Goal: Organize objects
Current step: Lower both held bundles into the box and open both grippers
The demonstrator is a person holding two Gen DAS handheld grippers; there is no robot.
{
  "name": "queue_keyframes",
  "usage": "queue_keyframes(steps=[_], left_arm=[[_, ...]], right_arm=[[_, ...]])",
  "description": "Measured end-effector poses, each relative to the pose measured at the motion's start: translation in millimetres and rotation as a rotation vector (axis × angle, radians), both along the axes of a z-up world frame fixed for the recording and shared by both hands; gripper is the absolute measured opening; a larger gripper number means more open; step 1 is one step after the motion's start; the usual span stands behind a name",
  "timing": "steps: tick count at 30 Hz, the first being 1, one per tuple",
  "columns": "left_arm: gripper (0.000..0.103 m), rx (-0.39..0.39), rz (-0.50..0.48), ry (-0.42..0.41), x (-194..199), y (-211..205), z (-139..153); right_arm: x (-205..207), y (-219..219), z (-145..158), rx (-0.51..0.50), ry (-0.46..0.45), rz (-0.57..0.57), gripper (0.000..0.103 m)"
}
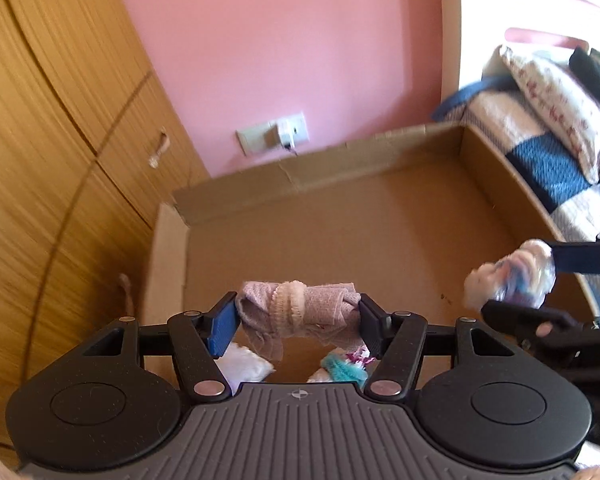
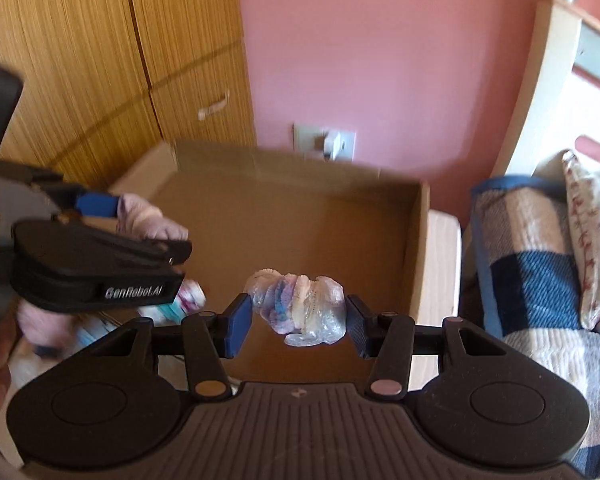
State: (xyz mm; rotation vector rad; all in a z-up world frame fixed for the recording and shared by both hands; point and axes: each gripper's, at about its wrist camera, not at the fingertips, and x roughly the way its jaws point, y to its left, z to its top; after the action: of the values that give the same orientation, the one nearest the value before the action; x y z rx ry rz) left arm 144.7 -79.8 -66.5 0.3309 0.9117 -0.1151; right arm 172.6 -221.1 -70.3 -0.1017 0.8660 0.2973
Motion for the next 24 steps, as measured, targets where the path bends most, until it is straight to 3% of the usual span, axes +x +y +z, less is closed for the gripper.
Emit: queue_keyframes(steps=[8, 10, 14, 16, 20, 21, 22, 24], left_arm=[[0.070, 0.053, -0.014, 0.048, 2, -8, -28], [0.074, 0.068, -0.014, 0.043, 0, -8, -29], [0.086, 0.066, 0.002, 0.021, -3, -4, -22], [0.093, 0.056, 0.001, -0.001, -8, 0, -15], [0.099, 0.035, 0.026, -0.079, -28, 19, 1], [0.102, 0.012, 0.034, -0.103, -36, 27, 7], [0.103, -0.008, 0.054, -0.137, -46, 40, 12], [0.102, -0.019, 0.100, -0.195, -65, 65, 17]], right_arm=[[1, 2, -26, -0.027, 0.050, 0.017, 0.049], [-2, 2, -28, -0.040, 0.048, 0.021, 0.049], [-7, -1, -19, -0.021, 0.015, 0.010, 0.061], [-11, -6, -12, 0.000, -0.018, 0.005, 0.062], [-39, -21, 11, 0.067, -0.188, -0.066, 0.079], [-52, -28, 18, 0.081, -0.267, -0.108, 0.095], [-67, -36, 23, 0.084, -0.354, -0.167, 0.103], [-94, -51, 24, 0.053, -0.484, -0.275, 0.102]])
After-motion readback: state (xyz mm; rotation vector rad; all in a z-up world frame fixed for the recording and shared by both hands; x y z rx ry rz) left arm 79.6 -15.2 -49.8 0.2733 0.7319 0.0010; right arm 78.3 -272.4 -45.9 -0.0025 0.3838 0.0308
